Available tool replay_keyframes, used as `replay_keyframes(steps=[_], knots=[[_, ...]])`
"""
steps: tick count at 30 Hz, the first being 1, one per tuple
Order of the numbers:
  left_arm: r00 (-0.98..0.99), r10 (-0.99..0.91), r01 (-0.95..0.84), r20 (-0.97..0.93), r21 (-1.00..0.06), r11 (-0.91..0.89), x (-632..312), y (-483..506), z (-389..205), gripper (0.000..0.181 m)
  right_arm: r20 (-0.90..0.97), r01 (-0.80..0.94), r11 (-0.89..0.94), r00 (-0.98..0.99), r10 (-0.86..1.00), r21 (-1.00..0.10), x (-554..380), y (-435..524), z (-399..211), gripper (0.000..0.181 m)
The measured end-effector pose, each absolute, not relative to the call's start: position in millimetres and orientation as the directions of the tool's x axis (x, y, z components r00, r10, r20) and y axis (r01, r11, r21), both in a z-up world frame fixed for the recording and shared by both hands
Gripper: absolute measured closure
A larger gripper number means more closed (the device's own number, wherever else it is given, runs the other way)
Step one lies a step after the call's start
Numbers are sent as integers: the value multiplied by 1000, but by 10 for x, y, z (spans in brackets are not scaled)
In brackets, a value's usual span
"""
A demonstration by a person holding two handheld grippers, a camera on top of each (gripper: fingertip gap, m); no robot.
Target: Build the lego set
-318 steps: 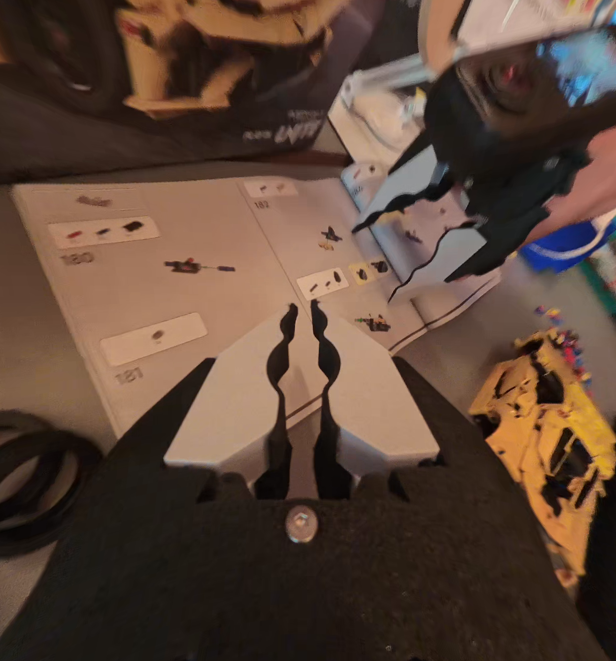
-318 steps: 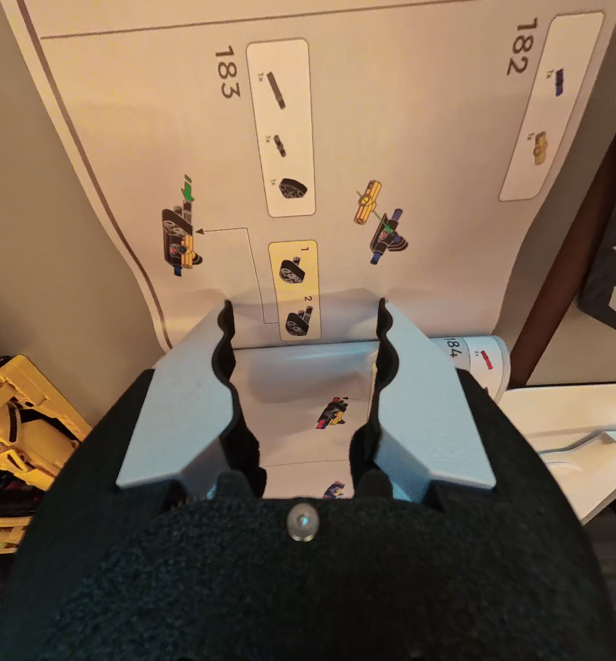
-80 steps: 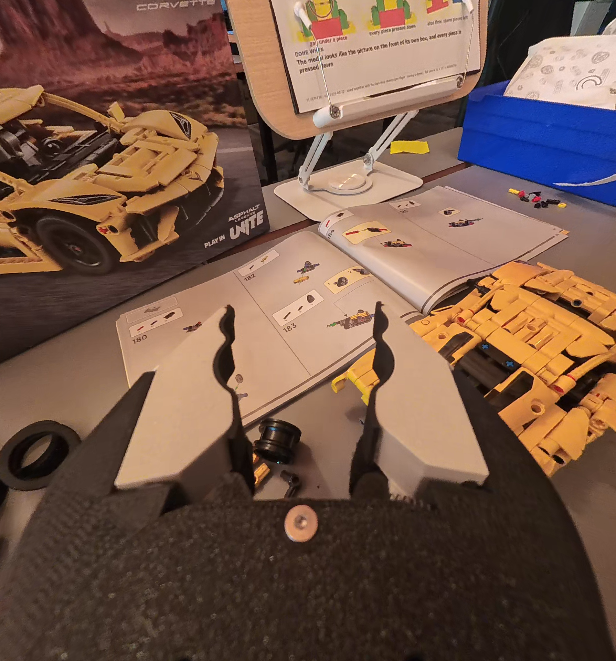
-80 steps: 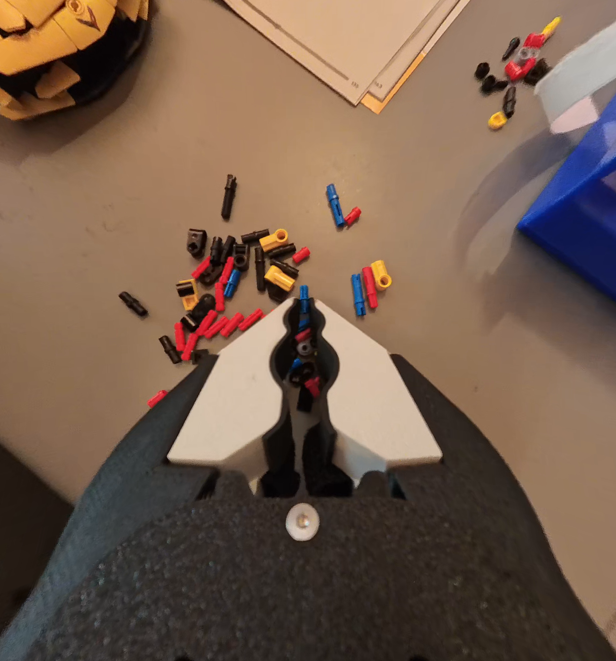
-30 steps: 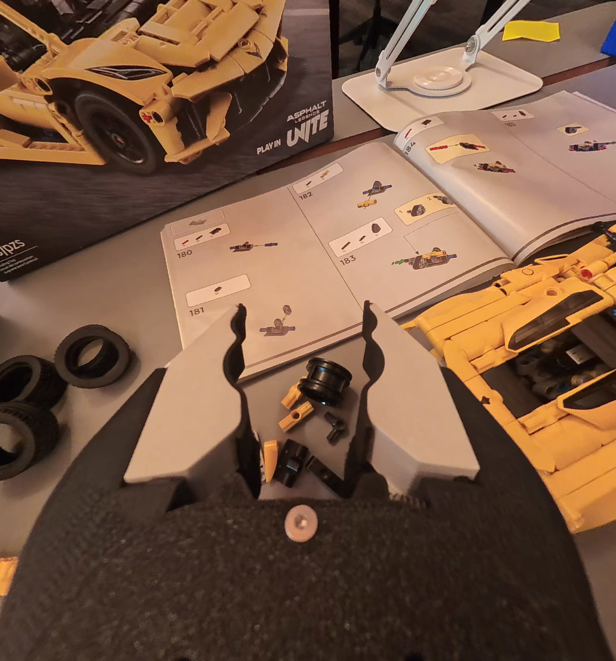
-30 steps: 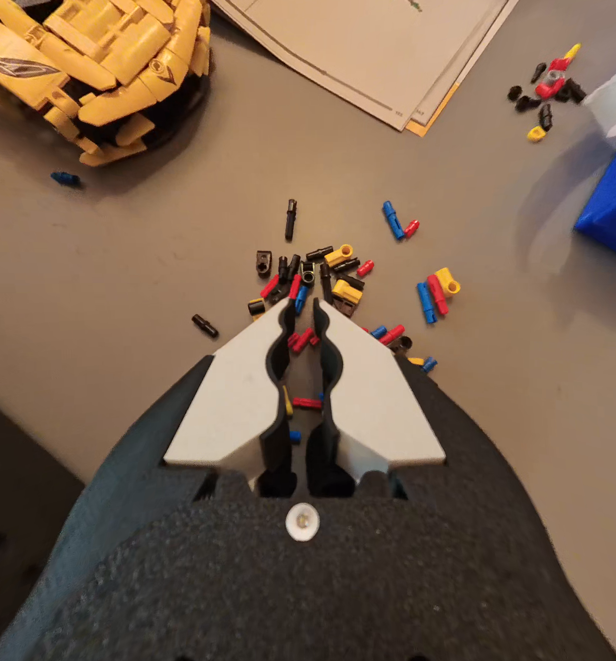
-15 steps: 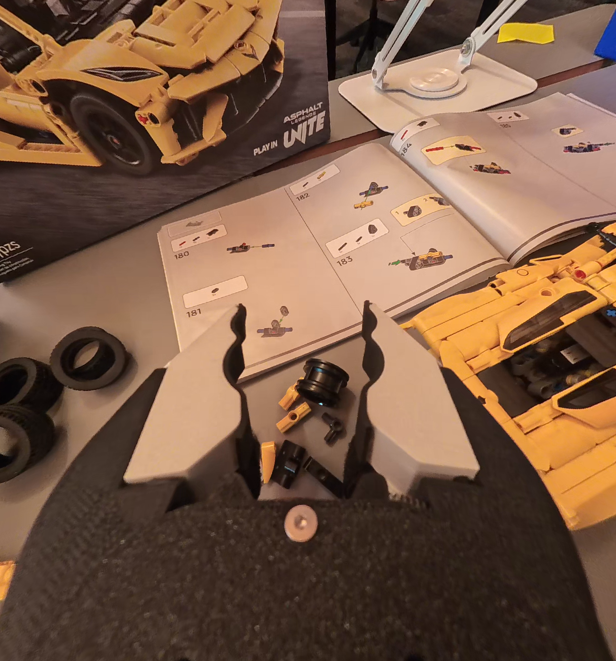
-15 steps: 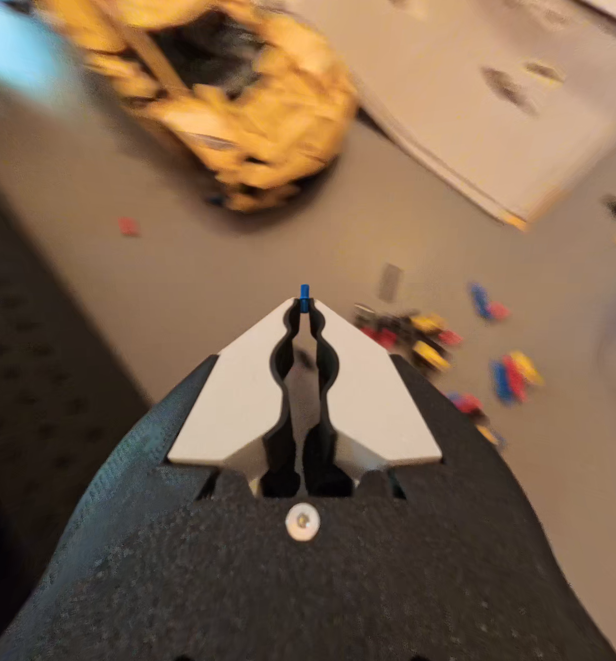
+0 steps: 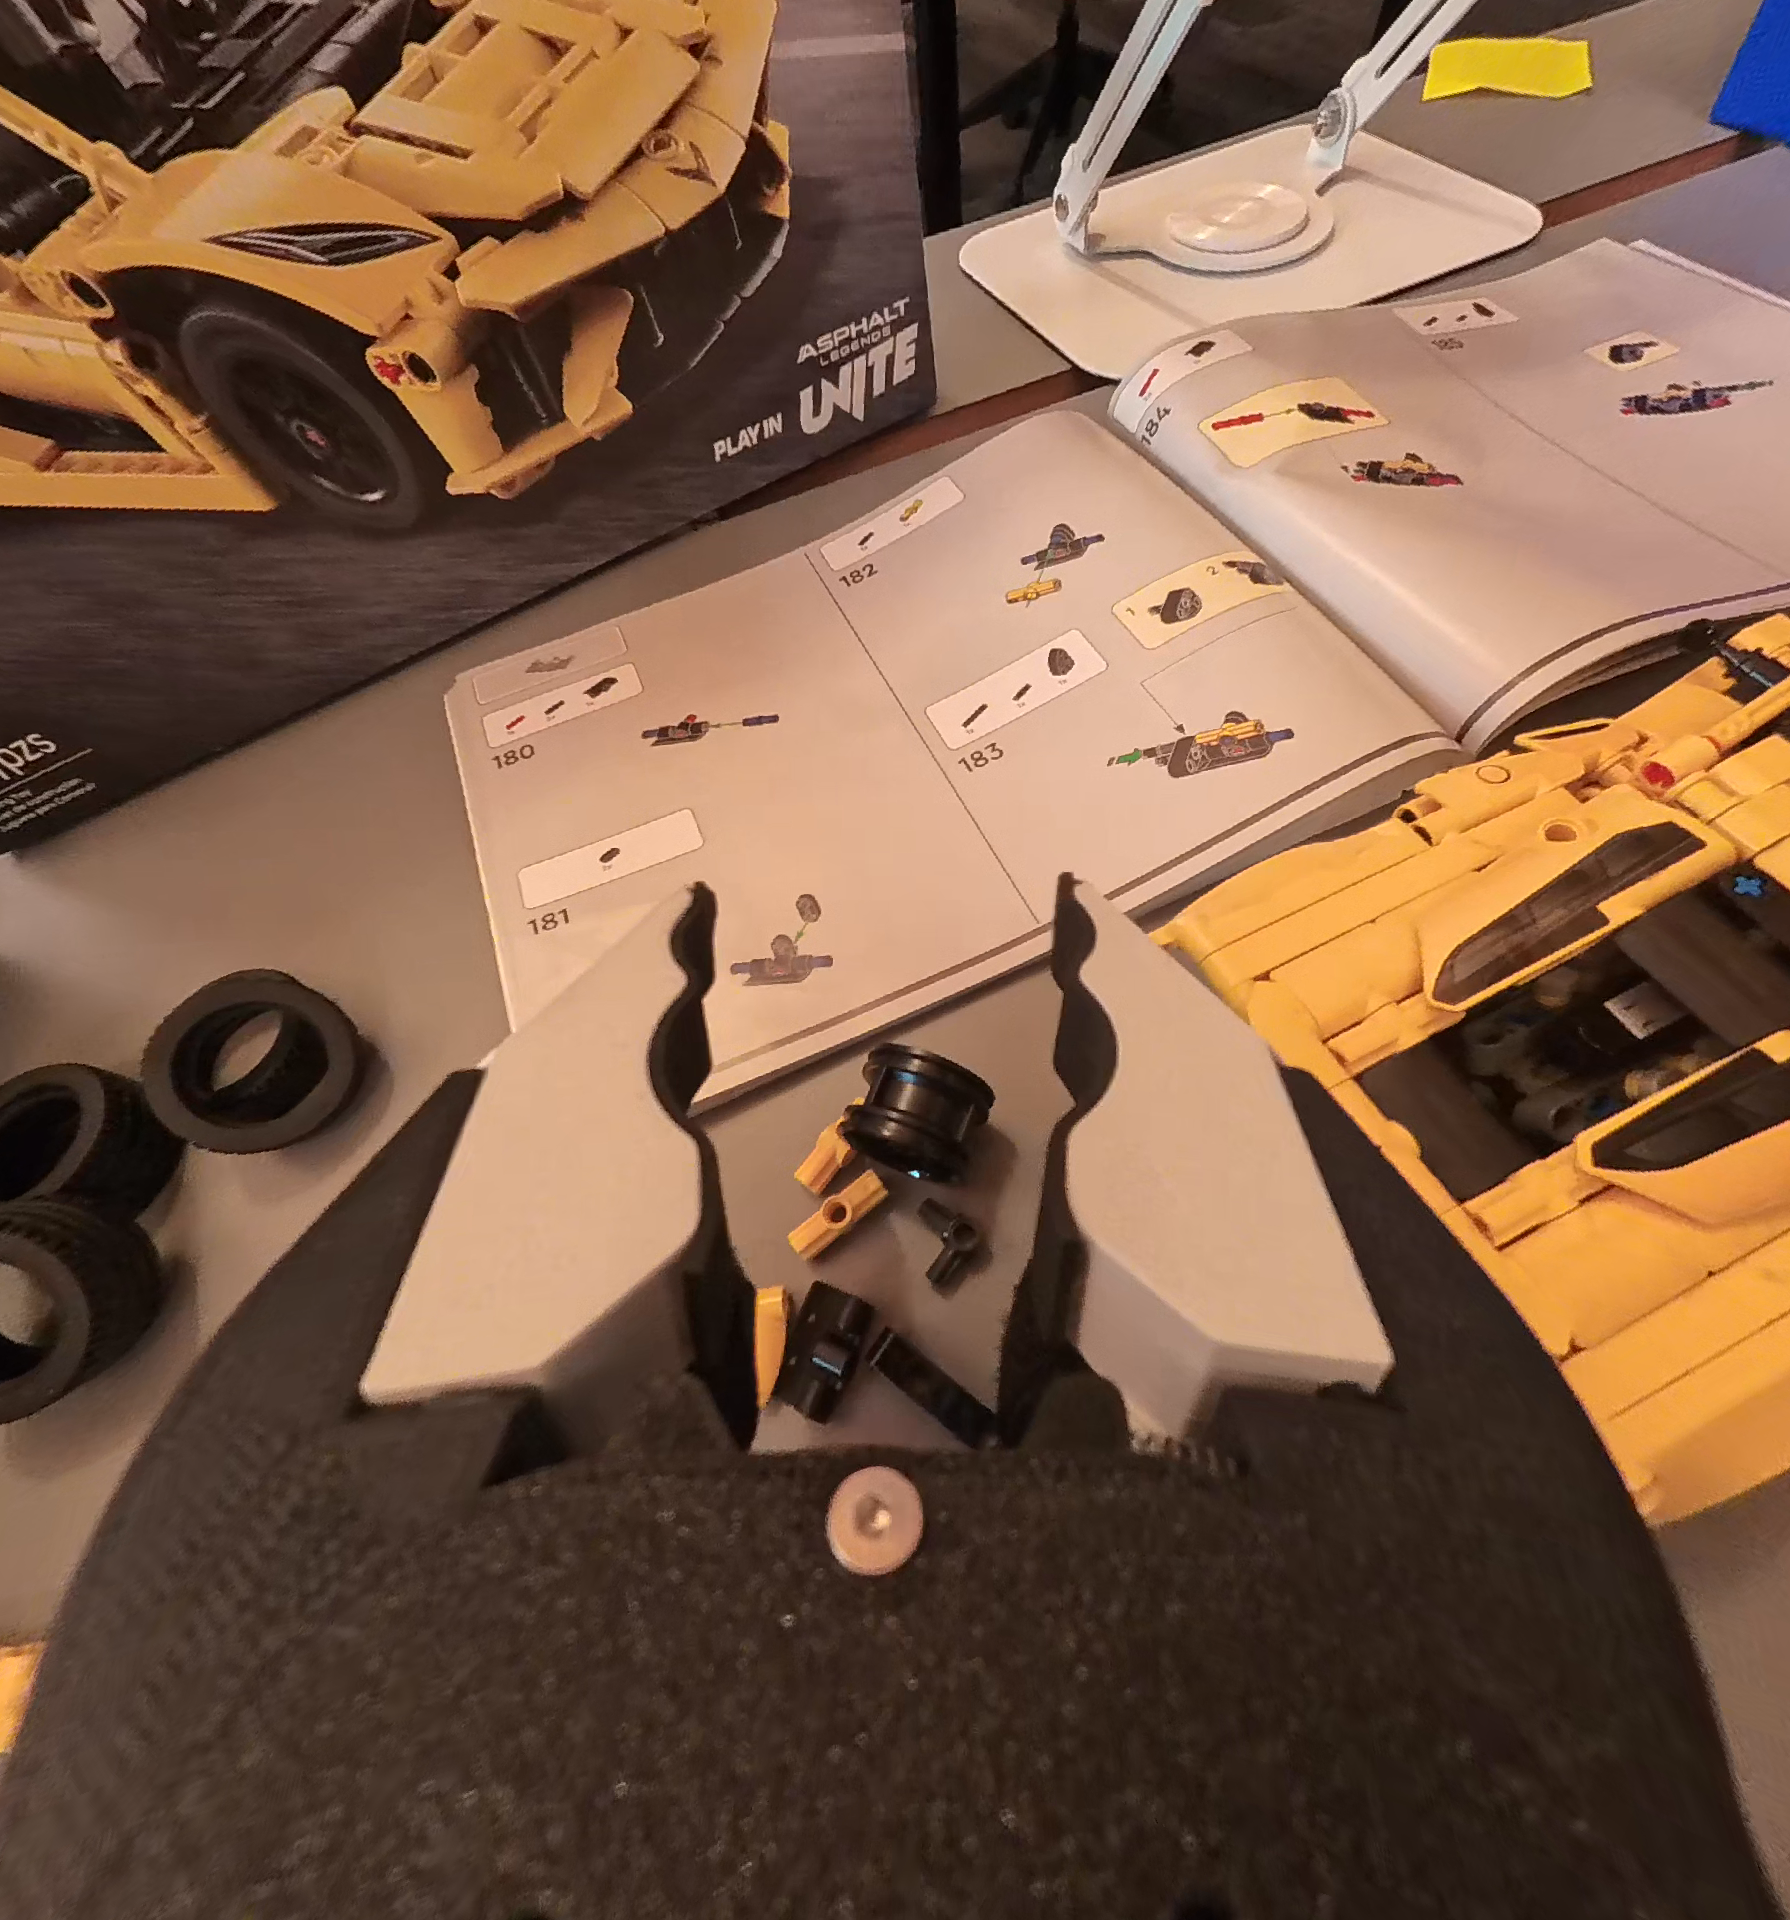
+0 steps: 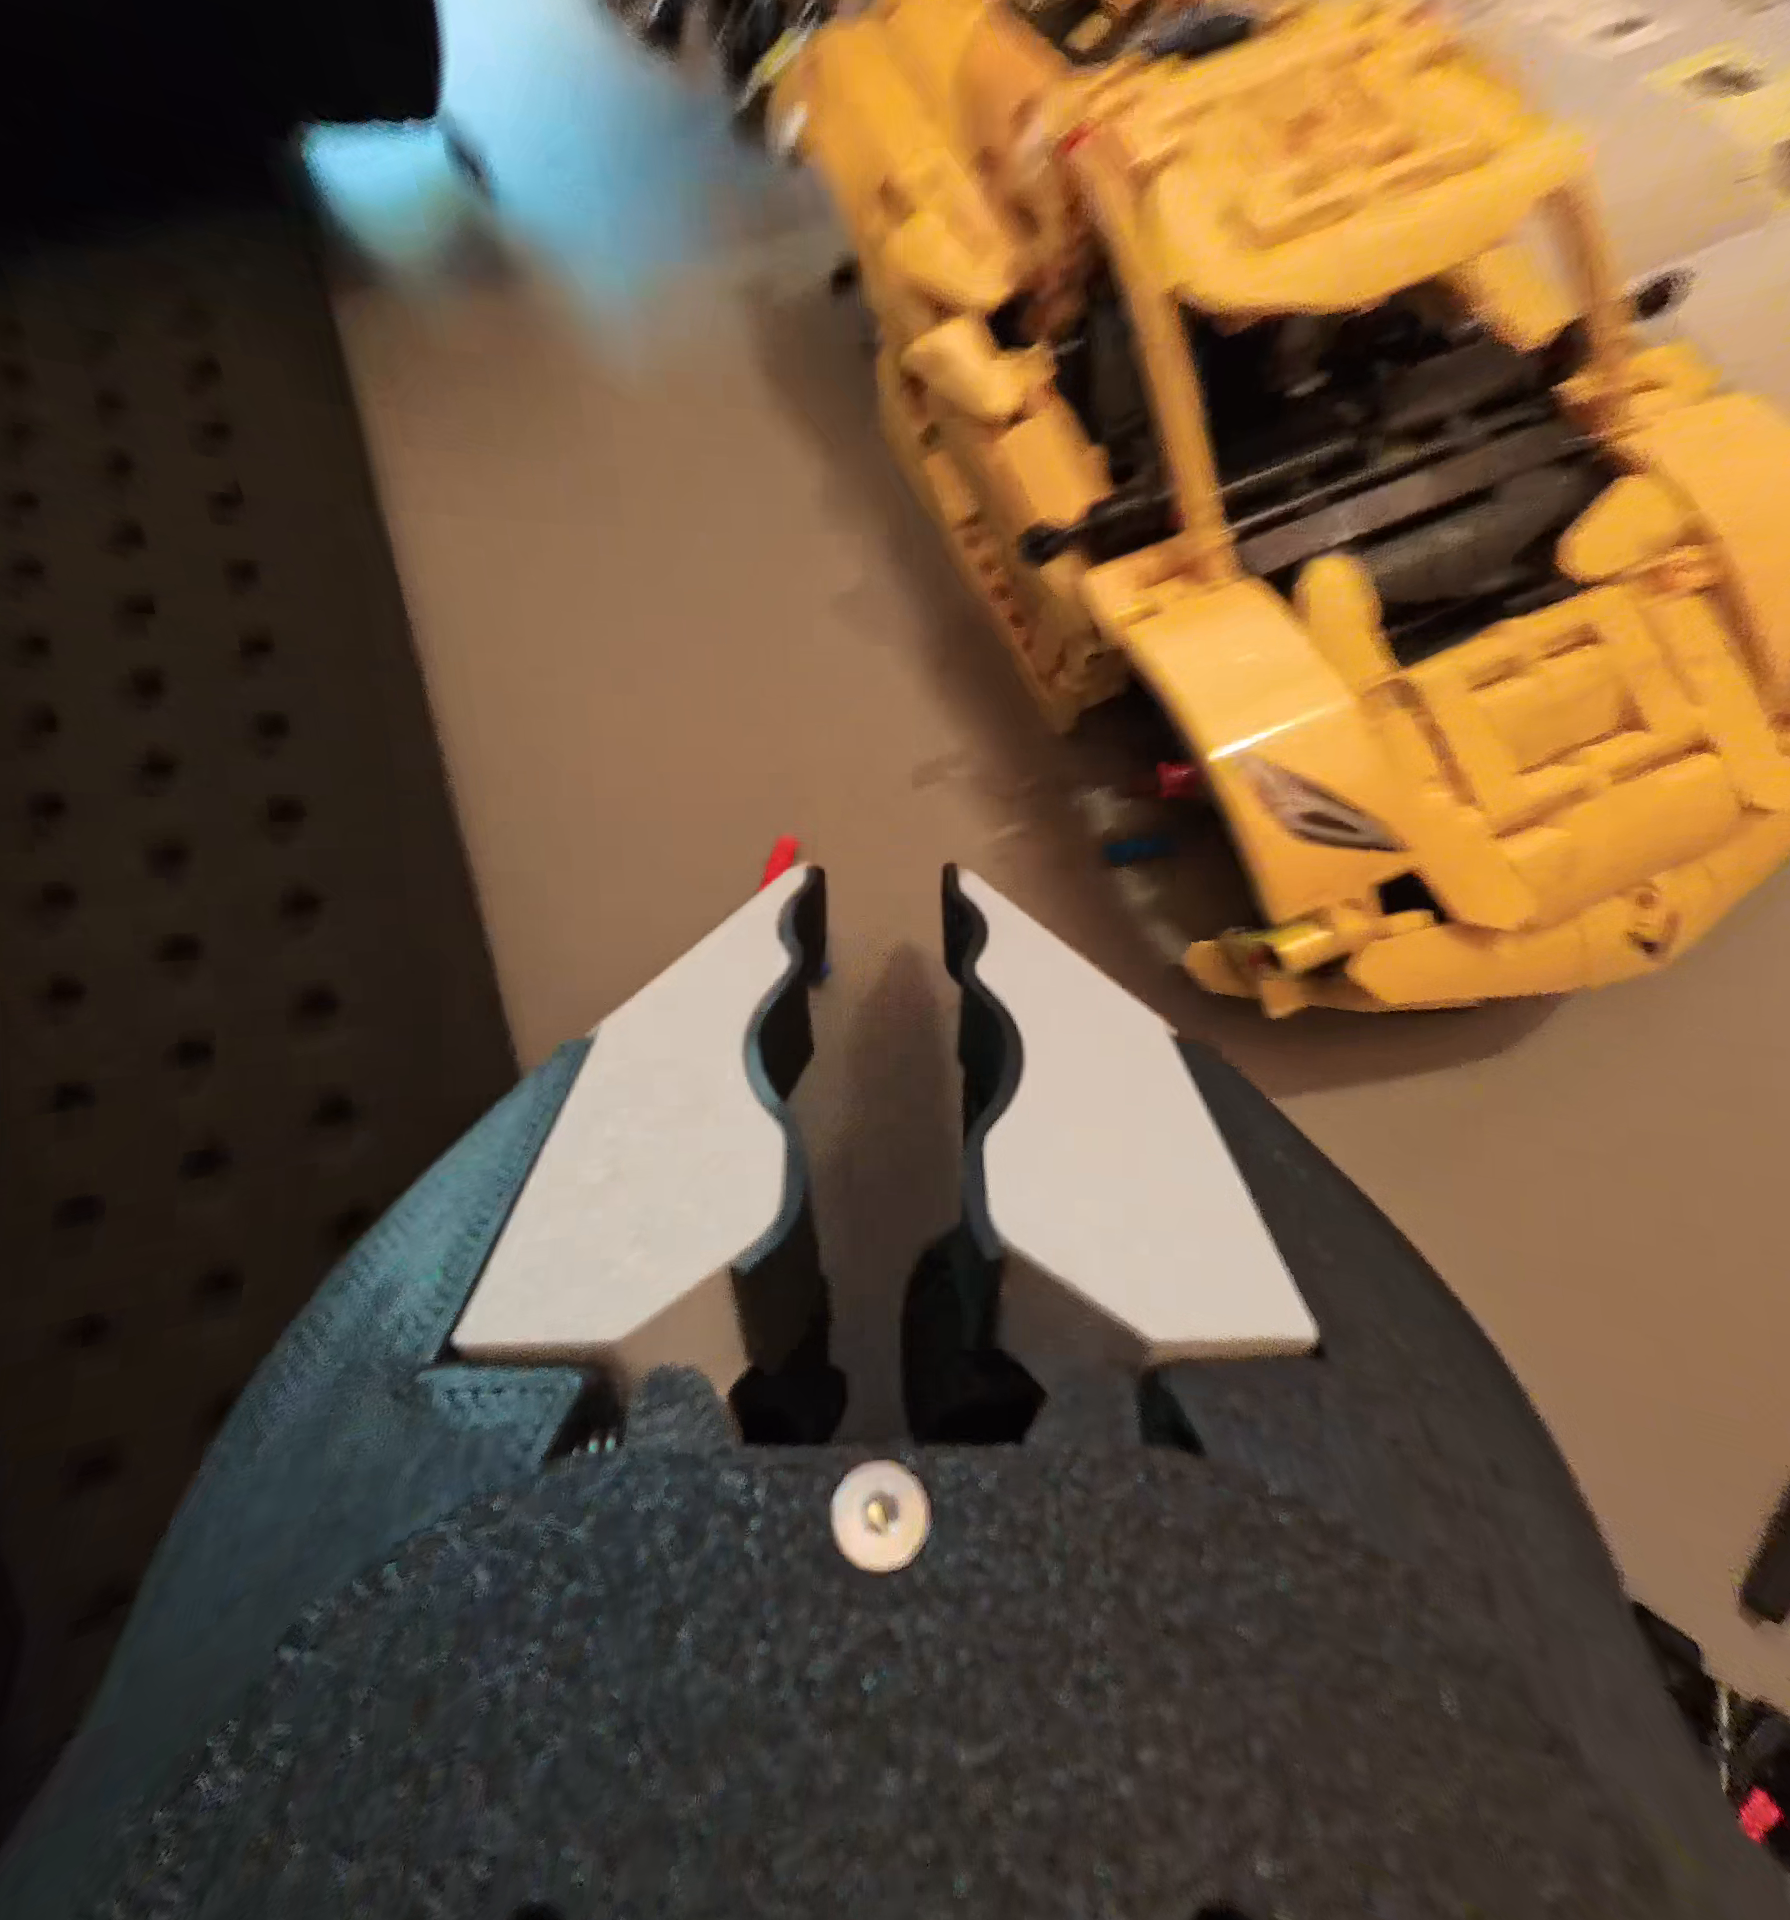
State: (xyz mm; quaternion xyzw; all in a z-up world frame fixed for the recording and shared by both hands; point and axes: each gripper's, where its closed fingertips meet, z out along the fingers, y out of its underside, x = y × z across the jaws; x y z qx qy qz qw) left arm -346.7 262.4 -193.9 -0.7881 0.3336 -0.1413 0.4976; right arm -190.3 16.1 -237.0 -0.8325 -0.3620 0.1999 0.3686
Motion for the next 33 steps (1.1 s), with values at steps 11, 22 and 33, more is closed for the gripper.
replay_keyframes(steps=[11, 22, 33], knots=[[727, -675, -391, -125, -884, -257, -3420, 2580, -1903, 116, 37, 343, -584, 881, 471, -736, -1731, 593, -2525, 155], [718, -683, -397, -133, -885, -244, -3378, 2542, -1891, 117, 101, 356, -597, 903, 417, -719, -1704, 665, -2566, 178], [746, -656, -391, -118, -874, -287, -3484, 2597, -1952, 117, 97, 472, -557, 815, 571, -683, -1569, 92, -2497, 178]])
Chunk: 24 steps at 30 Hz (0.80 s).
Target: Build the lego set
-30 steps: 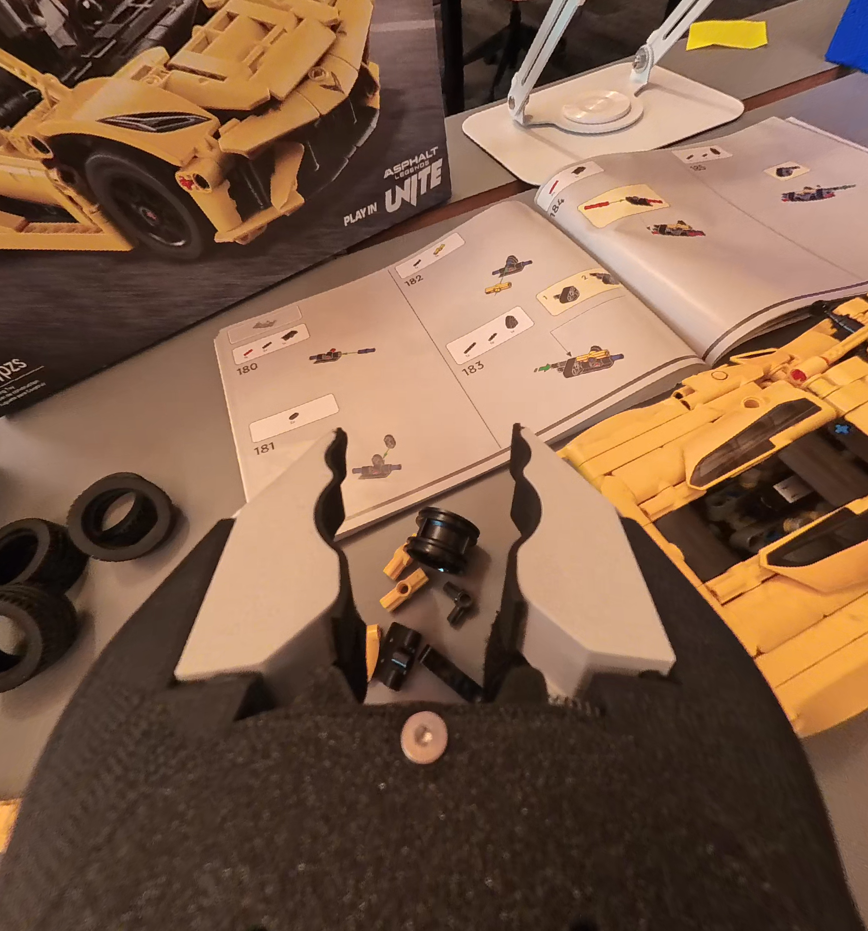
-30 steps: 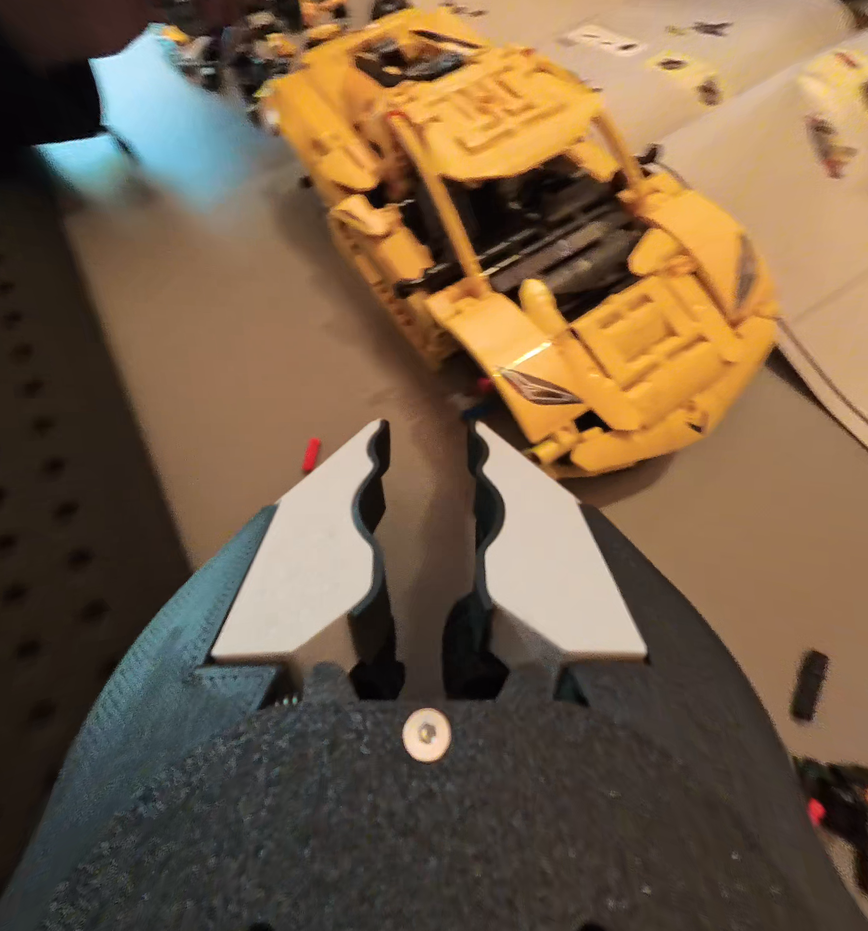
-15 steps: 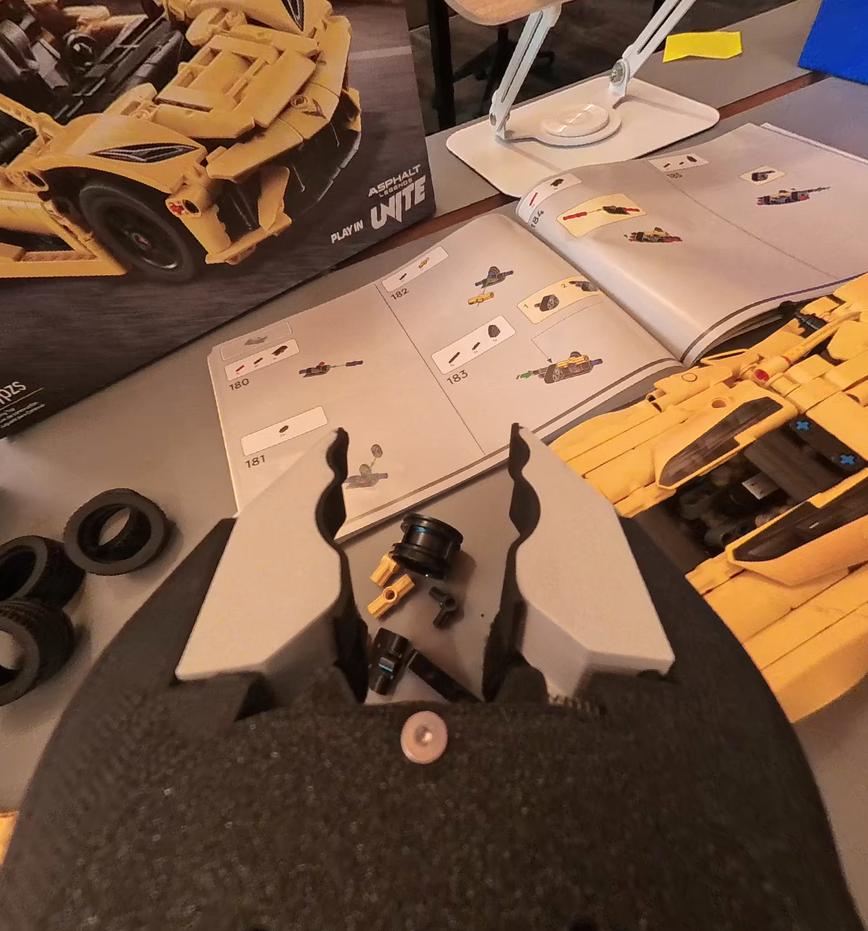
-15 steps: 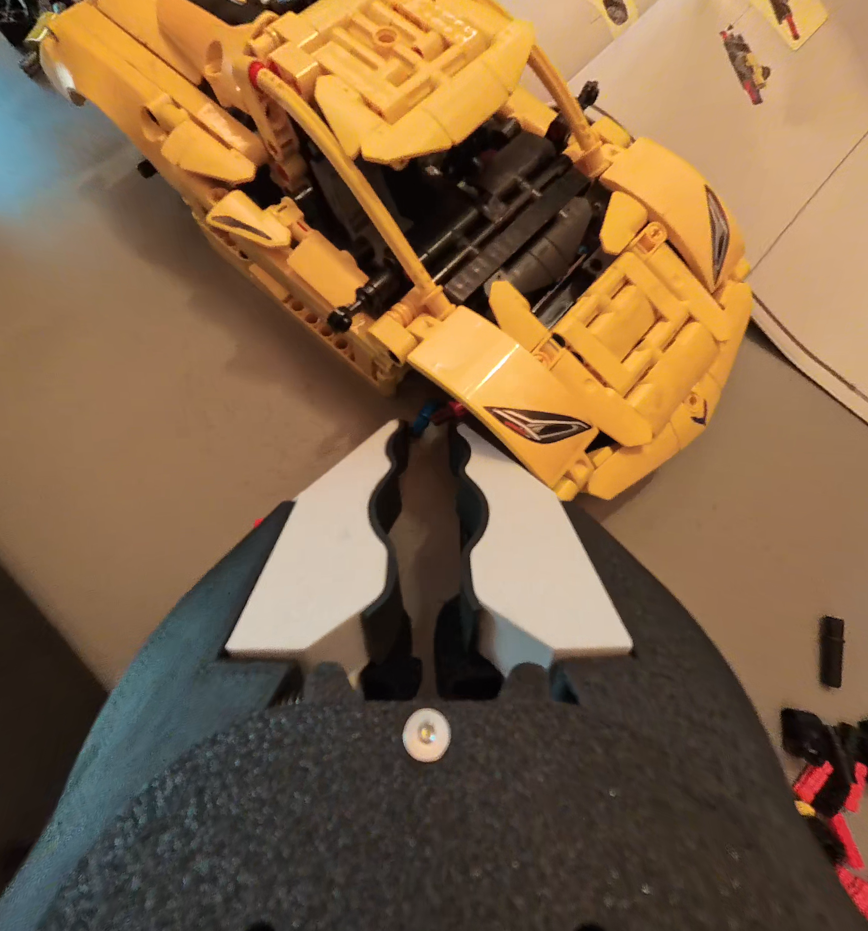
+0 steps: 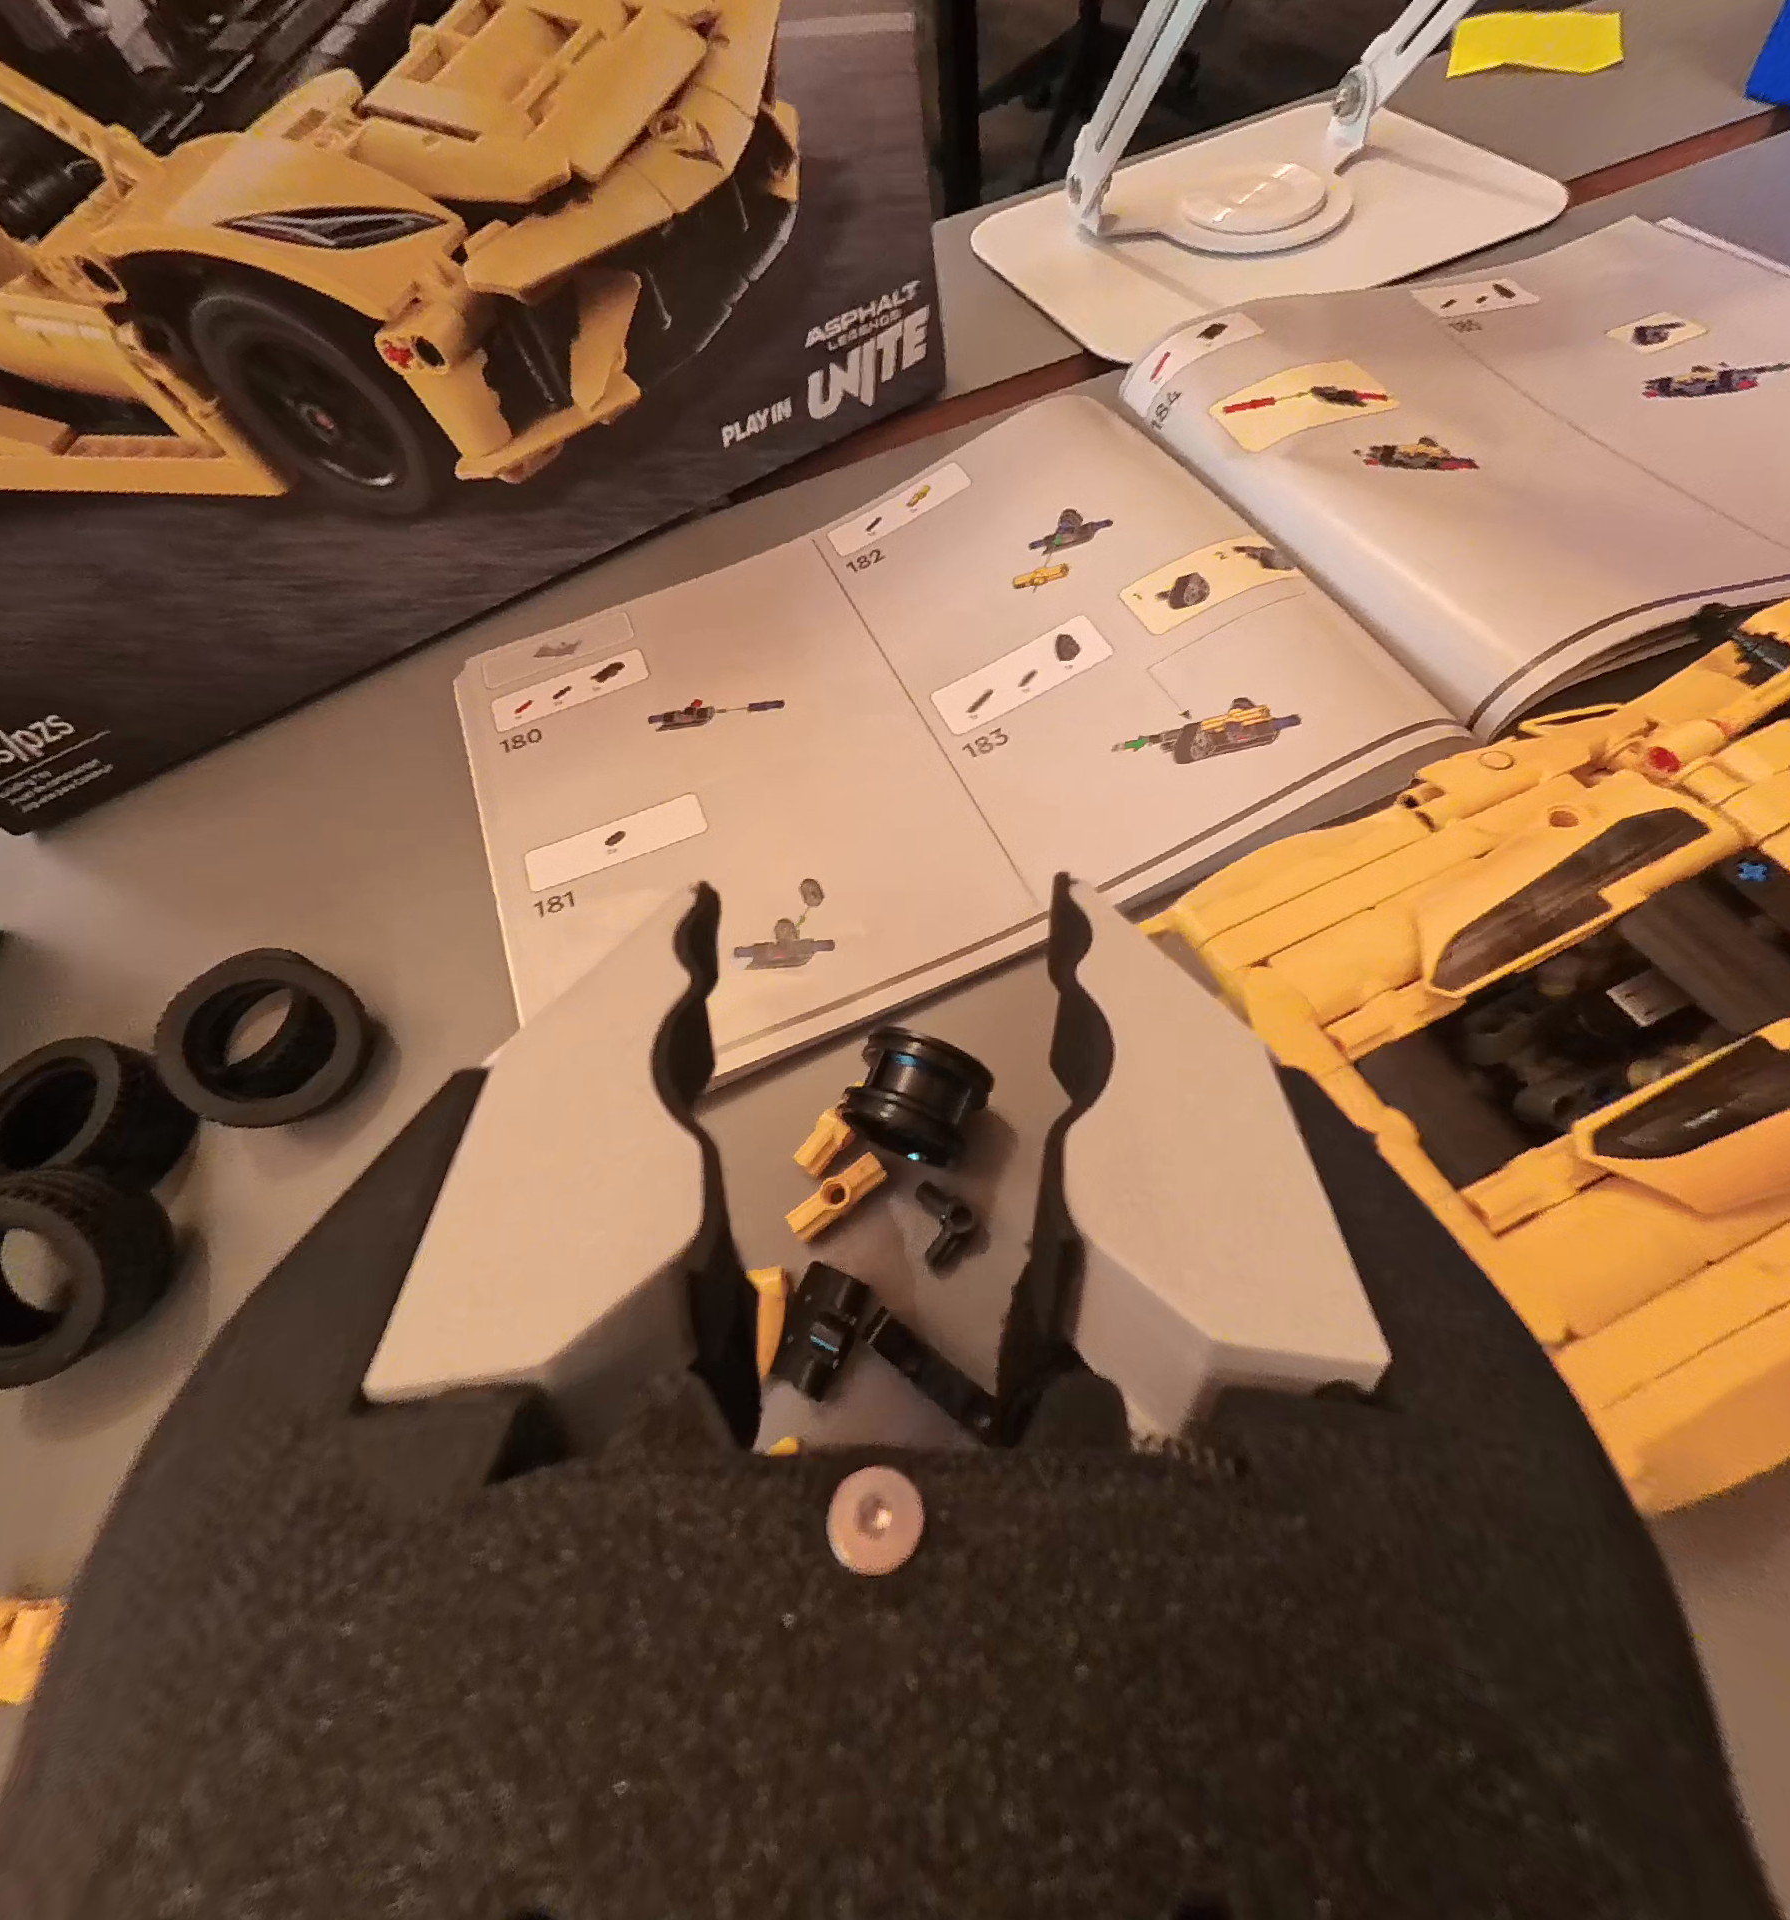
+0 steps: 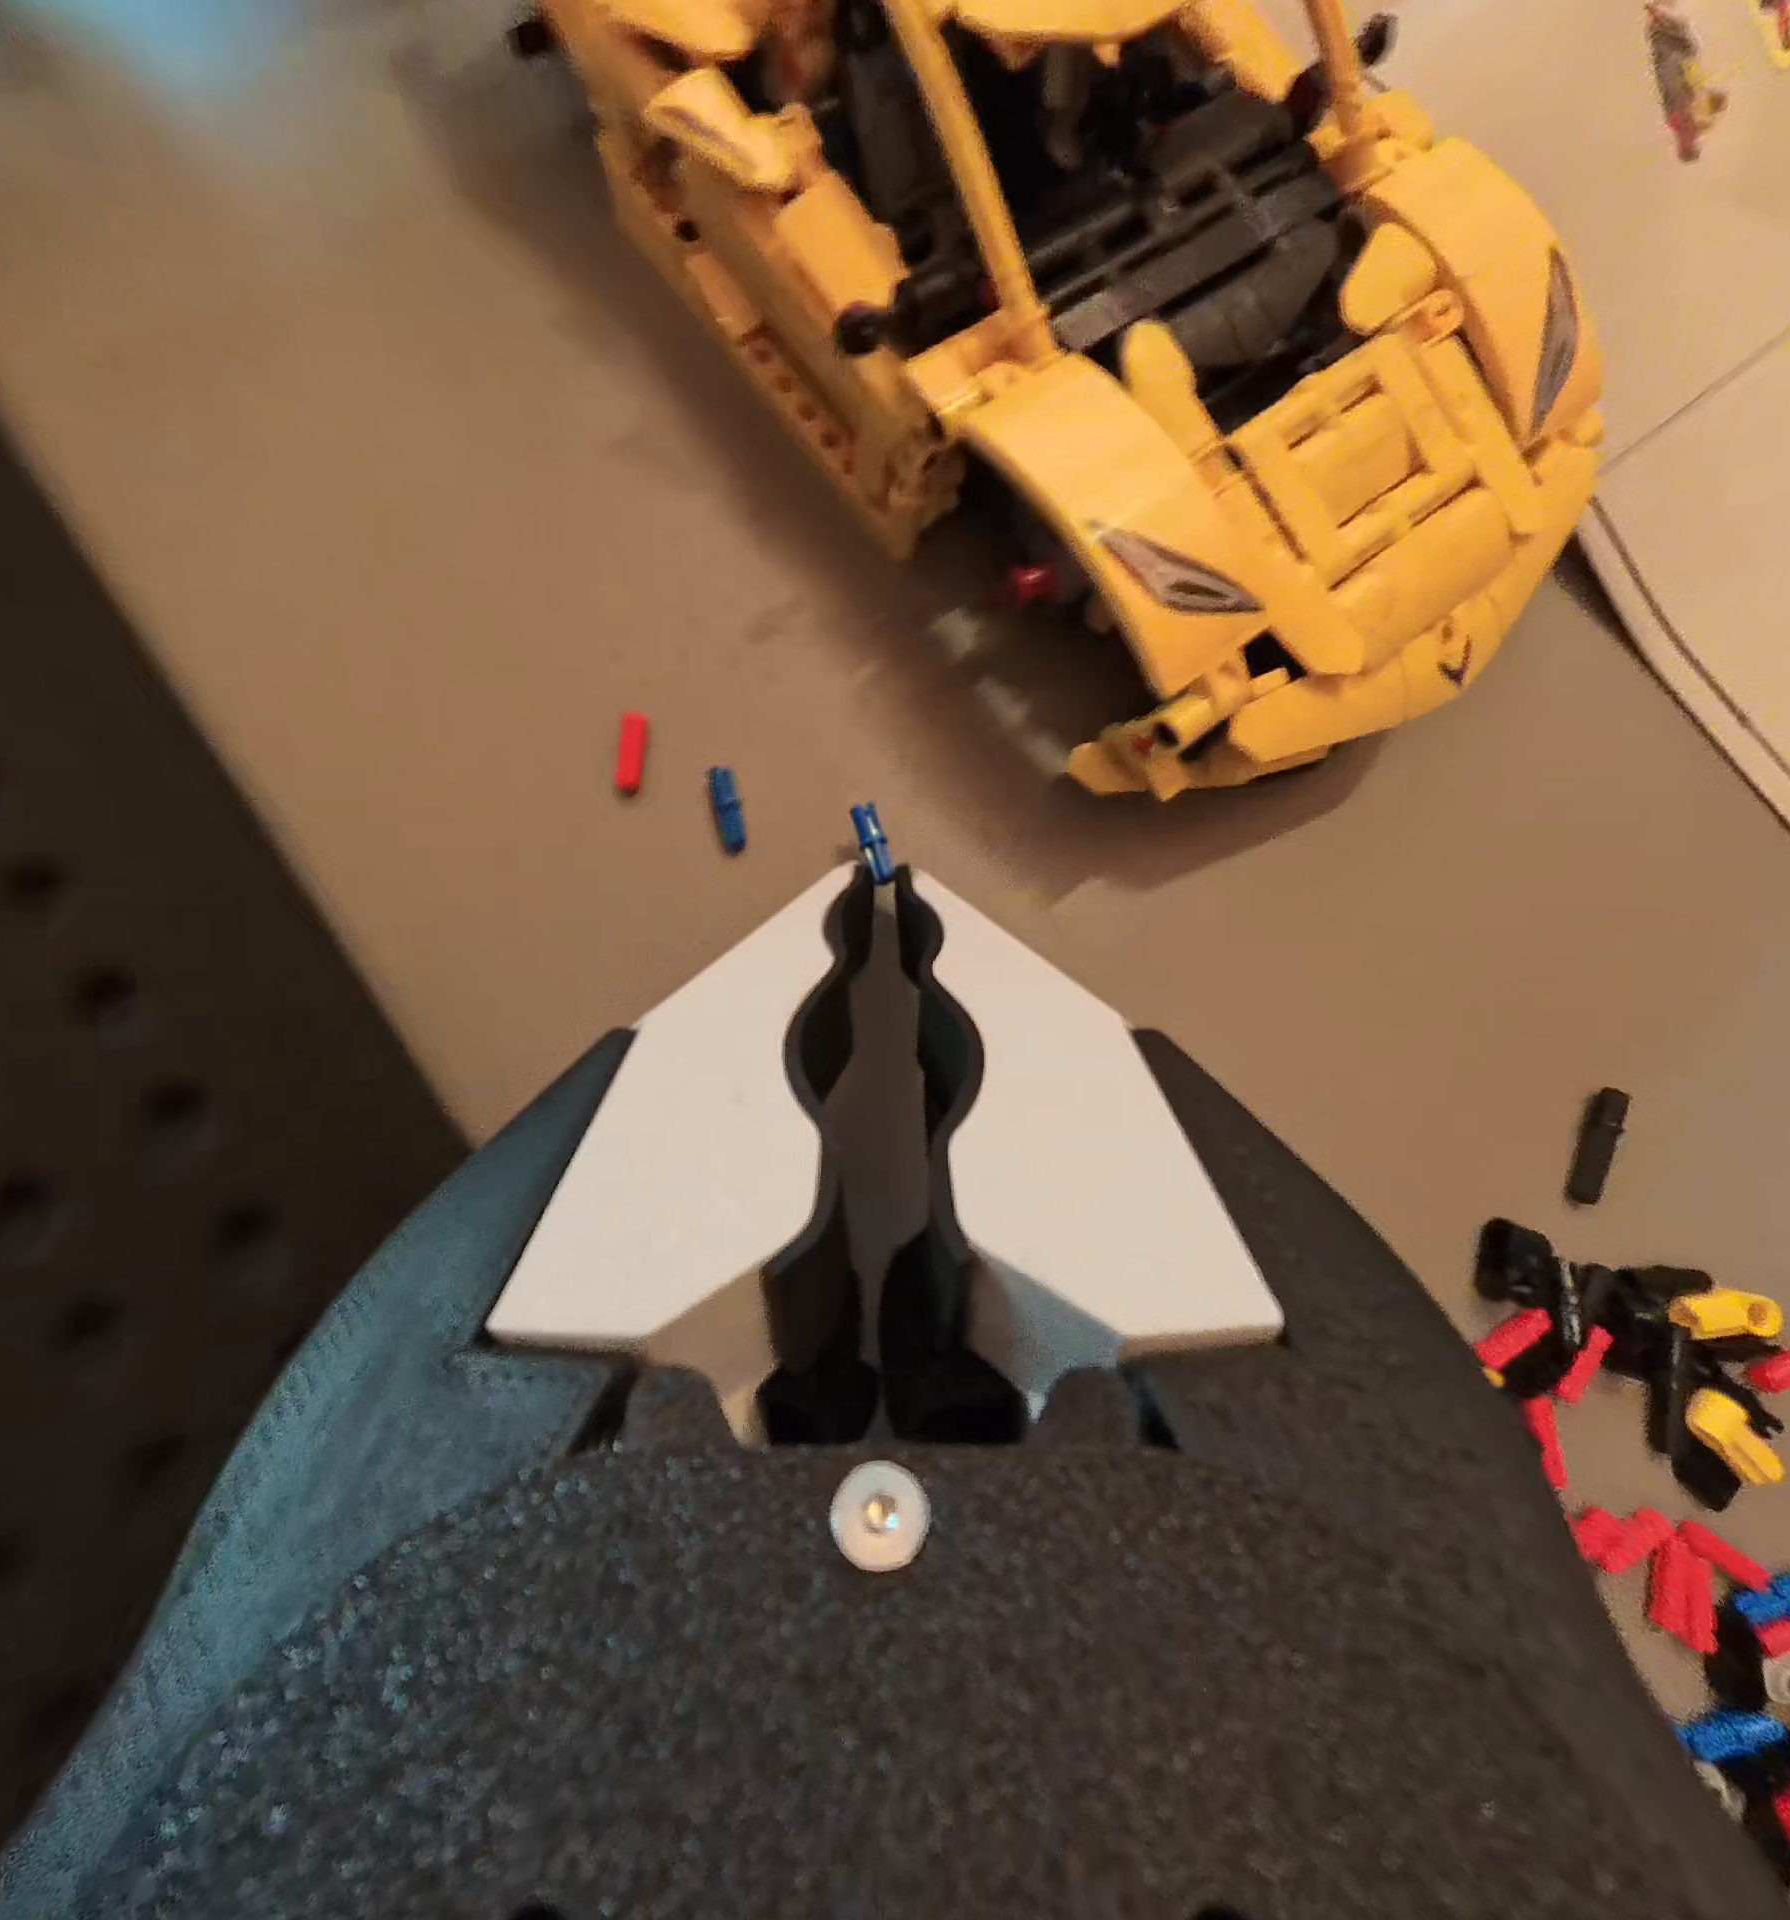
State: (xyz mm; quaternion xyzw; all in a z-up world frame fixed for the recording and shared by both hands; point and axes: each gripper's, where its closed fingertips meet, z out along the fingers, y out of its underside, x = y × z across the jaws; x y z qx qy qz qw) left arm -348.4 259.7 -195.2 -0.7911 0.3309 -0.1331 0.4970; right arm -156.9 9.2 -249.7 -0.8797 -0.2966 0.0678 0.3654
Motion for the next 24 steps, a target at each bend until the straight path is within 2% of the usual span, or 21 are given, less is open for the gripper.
replay_keyframes(steps=[11, 12, 14, 16, 19, 24], knots=[[760, -642, -388, -104, -865, -319, -3548, 2637, -2009, 117, 15, 464, -597, 797, 603, -655, -1538, -65, -2566, 177], [761, -641, -385, -101, -865, -321, -3554, 2641, -2008, 117, 10, 463, -596, 794, 607, -656, -1545, -70, -2564, 175], [764, -639, -378, -93, -867, -325, -3564, 2649, -2005, 117, 16, 452, -594, 804, 595, -666, -1525, -43, -2540, 156], [764, -636, -377, -105, -873, -309, -3607, 2679, -1969, 117, 6, 408, -574, 819, 574, -710, -1507, 10, -2450, 157], [801, -580, -324, -149, -922, -210, -3925, 2838, -1614, 121, -10, 286, -490, 857, 516, -824, -1420, 204, -2246, 168], [815, -578, -166, -42, -972, -164, -4603, 2776, -952, 124, -43, 198, -418, 865, 500, -887, -1326, 308, -2024, 170]])
